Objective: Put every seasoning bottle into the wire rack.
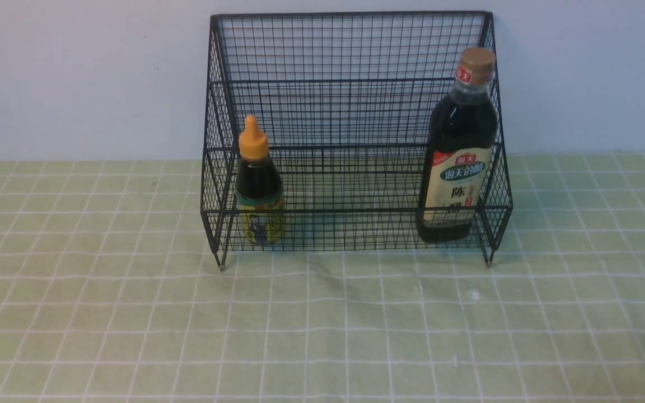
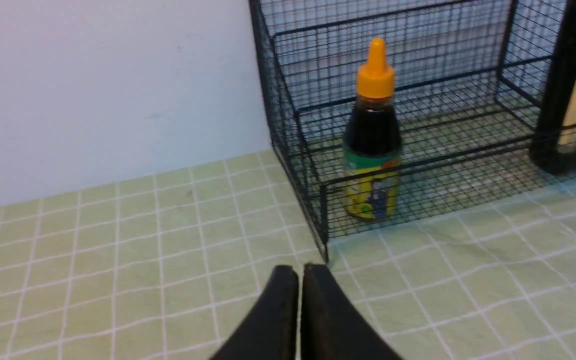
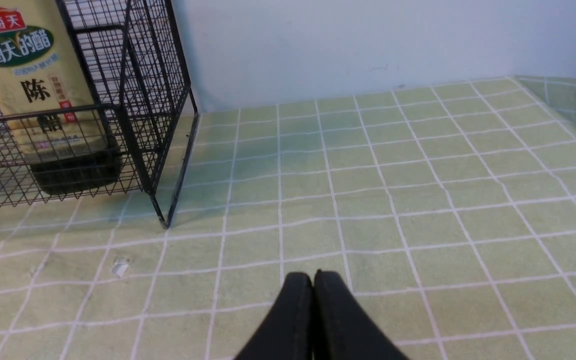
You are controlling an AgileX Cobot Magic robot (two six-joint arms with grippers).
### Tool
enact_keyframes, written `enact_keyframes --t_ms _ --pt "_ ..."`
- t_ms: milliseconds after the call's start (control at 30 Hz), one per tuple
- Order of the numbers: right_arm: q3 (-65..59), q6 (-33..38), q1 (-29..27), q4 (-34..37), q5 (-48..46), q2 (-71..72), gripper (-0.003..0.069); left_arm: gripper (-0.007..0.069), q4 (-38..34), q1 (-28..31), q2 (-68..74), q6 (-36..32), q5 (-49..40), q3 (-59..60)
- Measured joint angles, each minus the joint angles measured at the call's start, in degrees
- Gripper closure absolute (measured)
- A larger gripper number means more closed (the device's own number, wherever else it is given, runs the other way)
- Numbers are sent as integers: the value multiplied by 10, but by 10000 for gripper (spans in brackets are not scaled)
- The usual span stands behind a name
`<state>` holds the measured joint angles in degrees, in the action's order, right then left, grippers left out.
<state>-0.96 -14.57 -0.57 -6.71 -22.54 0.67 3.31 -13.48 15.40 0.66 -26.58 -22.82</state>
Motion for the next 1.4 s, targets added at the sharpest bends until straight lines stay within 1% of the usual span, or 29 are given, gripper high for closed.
enact_keyframes --t_ms 133,167,300,500,1400 --pt "0 0 0 0 0 0 673 631 1 49 -73 -7 59 113" --pt "0 0 0 0 0 0 673 631 1 72 -102 -7 76 169" --pt "0 0 0 0 0 0 673 631 1 100 -146 -10 75 238" --pt "0 0 0 0 1 0 673 631 3 109 -161 -17 55 244" --pt "0 0 0 0 1 0 673 631 4 109 -161 -18 52 244"
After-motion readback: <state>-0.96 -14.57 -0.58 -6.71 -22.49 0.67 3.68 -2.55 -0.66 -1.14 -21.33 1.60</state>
